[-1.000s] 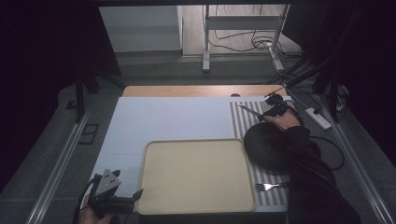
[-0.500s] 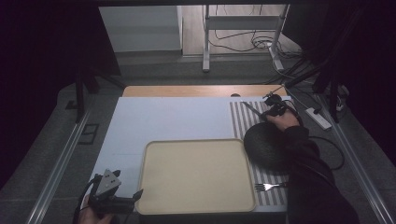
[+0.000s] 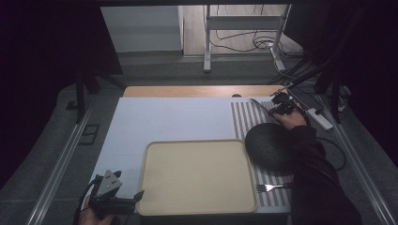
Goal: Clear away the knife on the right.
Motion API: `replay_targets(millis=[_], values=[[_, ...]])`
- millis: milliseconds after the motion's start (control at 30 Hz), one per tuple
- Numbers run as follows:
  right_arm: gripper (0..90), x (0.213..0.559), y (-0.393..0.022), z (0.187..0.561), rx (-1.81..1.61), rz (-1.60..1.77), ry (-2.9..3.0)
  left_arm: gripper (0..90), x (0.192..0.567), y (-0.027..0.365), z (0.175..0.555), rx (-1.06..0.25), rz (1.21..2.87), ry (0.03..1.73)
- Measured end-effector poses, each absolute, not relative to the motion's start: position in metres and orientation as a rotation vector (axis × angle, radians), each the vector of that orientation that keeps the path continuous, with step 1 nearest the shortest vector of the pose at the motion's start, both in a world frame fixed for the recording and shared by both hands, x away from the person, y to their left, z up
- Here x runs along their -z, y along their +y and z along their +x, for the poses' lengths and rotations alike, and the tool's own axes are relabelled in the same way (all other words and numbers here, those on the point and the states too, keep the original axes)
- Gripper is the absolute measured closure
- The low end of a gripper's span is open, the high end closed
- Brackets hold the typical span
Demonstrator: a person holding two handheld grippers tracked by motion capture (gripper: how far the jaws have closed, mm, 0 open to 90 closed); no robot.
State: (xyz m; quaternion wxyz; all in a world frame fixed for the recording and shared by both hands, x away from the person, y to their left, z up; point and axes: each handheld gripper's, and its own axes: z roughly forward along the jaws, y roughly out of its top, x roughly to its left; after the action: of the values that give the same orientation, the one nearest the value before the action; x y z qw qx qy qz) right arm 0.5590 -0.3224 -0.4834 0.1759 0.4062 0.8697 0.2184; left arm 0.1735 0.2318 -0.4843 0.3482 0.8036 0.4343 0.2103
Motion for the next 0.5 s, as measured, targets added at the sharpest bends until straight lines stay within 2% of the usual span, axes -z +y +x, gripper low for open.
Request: replay_targets(millis=[200, 500], values=[[78.1, 0.473, -0.326, 0.554, -0.681, 1.203, 2.437, 0.3, 0.484, 0.232, 0.173, -0.544, 2.078, 1.129], [78.1, 0.466, -0.308, 0.532, -0.739, 1.191, 2.463, 0.0, 0.484, 0.236, 0.174, -0.532, 2.040, 1.156]])
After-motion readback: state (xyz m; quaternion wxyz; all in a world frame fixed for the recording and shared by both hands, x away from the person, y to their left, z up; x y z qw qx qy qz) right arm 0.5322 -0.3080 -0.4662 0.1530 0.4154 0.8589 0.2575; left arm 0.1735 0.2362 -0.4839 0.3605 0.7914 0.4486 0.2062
